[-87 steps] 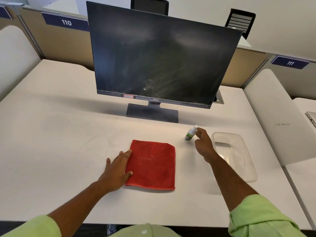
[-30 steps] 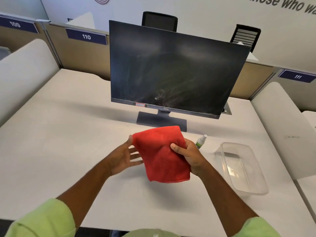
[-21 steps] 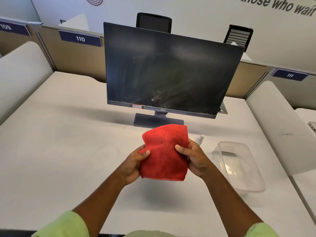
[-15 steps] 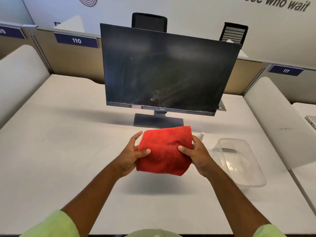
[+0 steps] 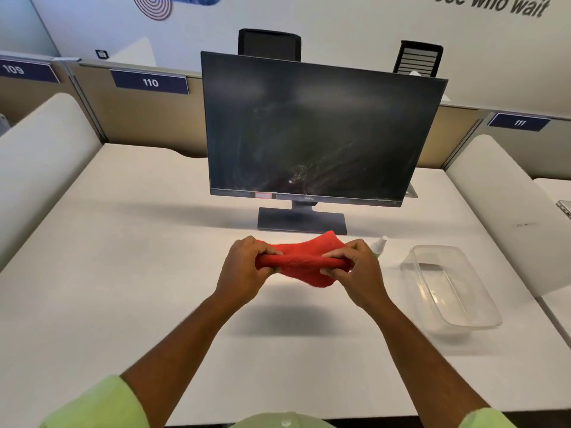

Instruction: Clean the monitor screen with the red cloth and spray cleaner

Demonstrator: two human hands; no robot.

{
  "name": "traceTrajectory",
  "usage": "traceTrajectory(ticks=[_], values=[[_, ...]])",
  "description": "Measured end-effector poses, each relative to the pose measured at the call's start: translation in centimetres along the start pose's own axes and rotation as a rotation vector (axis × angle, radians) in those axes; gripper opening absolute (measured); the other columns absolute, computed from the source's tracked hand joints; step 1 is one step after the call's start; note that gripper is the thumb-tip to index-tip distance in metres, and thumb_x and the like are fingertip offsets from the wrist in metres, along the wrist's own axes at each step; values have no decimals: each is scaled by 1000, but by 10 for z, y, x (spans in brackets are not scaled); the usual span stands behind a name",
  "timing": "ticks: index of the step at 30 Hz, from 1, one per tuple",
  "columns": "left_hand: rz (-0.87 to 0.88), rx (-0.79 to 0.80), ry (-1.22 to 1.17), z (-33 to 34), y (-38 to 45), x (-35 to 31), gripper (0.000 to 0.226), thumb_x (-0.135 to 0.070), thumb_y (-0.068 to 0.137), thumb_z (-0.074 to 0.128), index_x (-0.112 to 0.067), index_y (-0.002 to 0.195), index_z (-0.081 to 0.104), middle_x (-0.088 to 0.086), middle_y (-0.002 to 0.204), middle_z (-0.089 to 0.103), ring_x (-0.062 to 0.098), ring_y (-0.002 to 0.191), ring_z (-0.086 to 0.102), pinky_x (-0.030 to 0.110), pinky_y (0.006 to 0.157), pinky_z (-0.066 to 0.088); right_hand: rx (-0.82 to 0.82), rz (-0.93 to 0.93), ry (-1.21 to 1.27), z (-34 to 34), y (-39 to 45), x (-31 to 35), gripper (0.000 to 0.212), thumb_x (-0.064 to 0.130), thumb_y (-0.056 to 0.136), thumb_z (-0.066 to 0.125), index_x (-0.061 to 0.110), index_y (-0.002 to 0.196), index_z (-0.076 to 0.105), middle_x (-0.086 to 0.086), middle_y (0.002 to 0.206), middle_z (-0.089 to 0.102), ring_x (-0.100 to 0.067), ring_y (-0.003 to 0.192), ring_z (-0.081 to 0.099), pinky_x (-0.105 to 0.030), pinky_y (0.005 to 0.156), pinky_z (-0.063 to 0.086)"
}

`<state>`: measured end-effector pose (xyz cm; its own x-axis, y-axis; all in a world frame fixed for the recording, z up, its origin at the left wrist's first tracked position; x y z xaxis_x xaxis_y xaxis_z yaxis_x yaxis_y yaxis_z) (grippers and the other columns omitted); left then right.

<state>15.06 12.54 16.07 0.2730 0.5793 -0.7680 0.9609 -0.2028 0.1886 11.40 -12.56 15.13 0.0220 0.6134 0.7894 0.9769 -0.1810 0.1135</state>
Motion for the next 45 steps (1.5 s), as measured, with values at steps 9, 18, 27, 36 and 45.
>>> traceTrajectory(ticks=[9,18,27,36,45], values=[[325,-37,37,-2,-14,-52,23,-25,84,74,-23,105,64,-3,131,63,20,122,58,23,96,49,-445,328,348,11,-10,9,72,26,93,80,26,154,43,-6,155,43,-23,133,52,-43,110,50],[308,106,148,59,-37,-70,68,-23,93,66,-22,155,35,0,133,65,20,110,66,29,95,55,27,824,1359,99,-24,4,87,84,93,32,16,134,67,-17,122,77,-38,119,69,-55,103,55],[139,261,68,71,-27,-57,84,-24,92,59,-30,159,10,-12,146,47,8,154,7,39,127,8,152,784,1463,108,-11,7,67,67,103,35,18,137,65,-15,133,72,-36,117,72,-52,98,57],[120,380,199,84,-41,-28,85,-11,101,51,-40,154,-9,-9,168,13,14,153,19,32,126,14,300,818,954,110,-10,-4,27,33,109,53,19,130,63,-9,109,81,-33,106,75,-46,83,61],[256,88,-97,-14,-2,-3,50,-42,92,69,-24,135,51,-12,155,41,11,147,33,38,115,38,136,758,1105,112,43,19,31,13,109,52,10,139,58,-15,117,78,-31,104,75,-51,87,58]])
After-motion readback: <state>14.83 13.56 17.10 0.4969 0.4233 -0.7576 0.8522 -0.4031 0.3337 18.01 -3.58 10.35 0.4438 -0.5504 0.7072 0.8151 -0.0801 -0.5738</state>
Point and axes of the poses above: each hand's wrist, its own y-axis towards the middle knuckle, its own z-axis out of the palm, x = y × z, the point moved 10 cm from there along y, towards the middle knuckle
